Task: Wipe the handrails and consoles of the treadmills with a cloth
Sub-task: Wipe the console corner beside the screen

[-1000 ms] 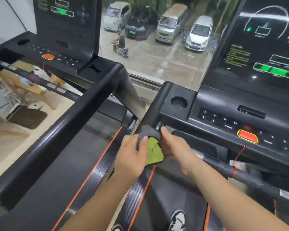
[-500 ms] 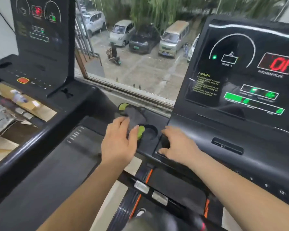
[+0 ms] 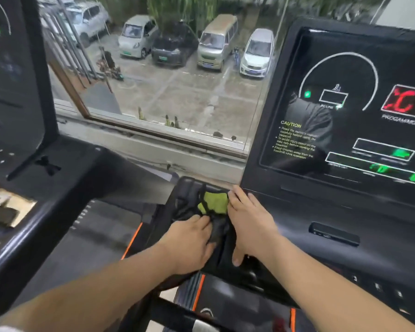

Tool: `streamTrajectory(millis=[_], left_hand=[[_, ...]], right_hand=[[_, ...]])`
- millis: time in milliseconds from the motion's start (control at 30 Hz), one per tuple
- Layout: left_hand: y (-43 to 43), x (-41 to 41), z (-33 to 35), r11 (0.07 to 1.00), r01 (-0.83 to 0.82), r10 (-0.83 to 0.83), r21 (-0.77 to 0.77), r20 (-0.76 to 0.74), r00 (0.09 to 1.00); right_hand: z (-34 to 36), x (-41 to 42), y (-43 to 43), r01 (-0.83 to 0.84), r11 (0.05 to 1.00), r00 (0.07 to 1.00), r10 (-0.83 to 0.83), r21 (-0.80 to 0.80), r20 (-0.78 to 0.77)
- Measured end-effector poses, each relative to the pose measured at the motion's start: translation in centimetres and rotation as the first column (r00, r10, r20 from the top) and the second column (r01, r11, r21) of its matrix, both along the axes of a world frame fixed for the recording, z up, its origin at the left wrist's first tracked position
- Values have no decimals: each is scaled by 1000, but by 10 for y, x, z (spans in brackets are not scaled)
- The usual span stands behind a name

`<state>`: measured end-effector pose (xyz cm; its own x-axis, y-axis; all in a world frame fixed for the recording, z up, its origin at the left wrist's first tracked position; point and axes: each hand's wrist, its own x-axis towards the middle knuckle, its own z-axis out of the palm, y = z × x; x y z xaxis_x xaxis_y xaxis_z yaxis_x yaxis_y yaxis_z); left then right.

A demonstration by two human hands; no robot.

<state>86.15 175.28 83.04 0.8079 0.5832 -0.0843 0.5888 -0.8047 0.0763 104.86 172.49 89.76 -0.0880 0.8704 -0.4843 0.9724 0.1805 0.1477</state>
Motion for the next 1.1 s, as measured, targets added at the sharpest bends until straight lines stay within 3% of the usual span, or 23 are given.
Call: streamTrajectory(millis=[133,300,367,433,500,533,600,700,800,867,933,1033,1100], left_hand=[[9,13,3,1000,-3,3,17,-33,999],[-7,37,15,931,-346,341,-113,-69,938],[0,50,23,797,-509,516,-326,-71,854],[16,56,28,518,-607,696,-603,-116,709],[18,54,25,269,-573,808,-774,-143,572],[14,52,25,240,-548,818,-801,-138,559],[8,48,26,399,-505,731,-765,-68,679],[13,37,31,718,-356,387,-598,-82,918],[29,26,42,940,-104,-1,-324,-309,951],[33,17,45,980,158,-193,-123,-370,909],[36,5,42,950,311,-296,-9,-336,894],[27,5,38,975,220,-210,-13,-361,909],[19,22,43,995,15,-47,-96,-331,942]], right_hand=[[0,2,-1,-4,999,1000,4,-35,-17],[-4,7,0,3,998,998,-7,-63,-68],[-6,5,-2,11,997,998,-14,-72,-54],[-7,-1,-3,33,997,999,-35,-67,-24],[-8,-5,-2,63,996,997,-65,-62,-31],[-8,-5,-2,73,996,997,-75,-52,-29],[-8,-5,-1,67,996,998,-68,-53,-6],[-7,-7,-2,72,995,997,-73,-69,-14],[-3,-9,-2,93,993,995,-95,-66,-27],[0,-10,-3,99,993,994,-101,-61,-29],[0,-9,-6,116,992,992,-118,-41,-36],[-2,-7,-13,153,988,987,-152,16,-54],[-1,-7,-17,194,980,979,-191,32,-77]])
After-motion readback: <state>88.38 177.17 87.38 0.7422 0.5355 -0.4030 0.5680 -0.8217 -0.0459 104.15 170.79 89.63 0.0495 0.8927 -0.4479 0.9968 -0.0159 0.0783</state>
